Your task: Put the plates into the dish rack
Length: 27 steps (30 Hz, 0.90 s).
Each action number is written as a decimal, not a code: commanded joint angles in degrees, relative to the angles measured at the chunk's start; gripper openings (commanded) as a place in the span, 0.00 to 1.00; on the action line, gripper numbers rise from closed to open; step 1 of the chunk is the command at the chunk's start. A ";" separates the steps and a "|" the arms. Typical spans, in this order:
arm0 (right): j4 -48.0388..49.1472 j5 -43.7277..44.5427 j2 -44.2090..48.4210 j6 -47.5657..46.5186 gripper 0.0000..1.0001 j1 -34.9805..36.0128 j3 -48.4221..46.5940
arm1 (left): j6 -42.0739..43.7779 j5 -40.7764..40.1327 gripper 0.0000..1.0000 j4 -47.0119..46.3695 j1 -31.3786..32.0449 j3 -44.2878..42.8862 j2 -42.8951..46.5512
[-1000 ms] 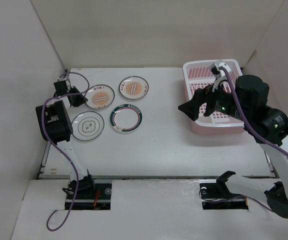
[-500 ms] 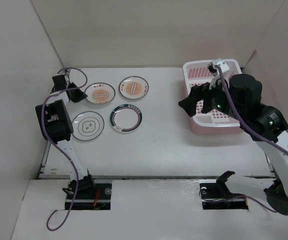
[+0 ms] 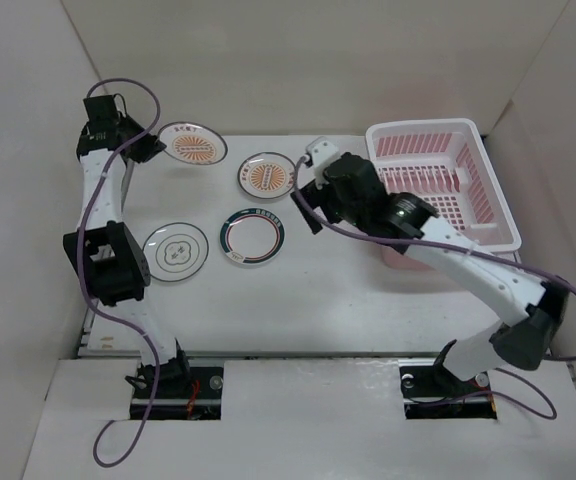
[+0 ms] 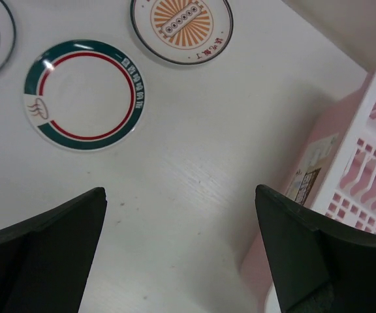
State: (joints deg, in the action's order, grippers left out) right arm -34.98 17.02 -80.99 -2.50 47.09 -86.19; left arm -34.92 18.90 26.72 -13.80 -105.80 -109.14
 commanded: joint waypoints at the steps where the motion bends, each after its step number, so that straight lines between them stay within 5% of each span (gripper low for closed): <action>1: 11.76 6.55 -6.52 -9.60 1.00 2.30 -5.28 | -5.41 -1.05 0.00 8.08 2.72 -0.38 5.67; 9: 18.37 1.89 -16.99 -22.35 1.00 7.31 -13.72 | -13.50 6.24 0.00 9.31 7.73 5.16 12.90; 19: 20.21 -0.23 -24.21 -24.83 0.99 9.07 -19.36 | -18.07 10.19 0.00 9.06 13.26 7.79 17.12; 27: 22.24 7.51 -29.39 -27.29 0.95 9.07 -21.56 | -19.14 11.25 0.00 8.44 18.89 9.47 18.79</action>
State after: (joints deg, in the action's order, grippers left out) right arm -16.78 21.30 -109.32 -28.53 55.64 -104.60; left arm -52.31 27.44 37.60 3.62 -96.25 -94.63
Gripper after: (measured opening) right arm 0.960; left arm 0.042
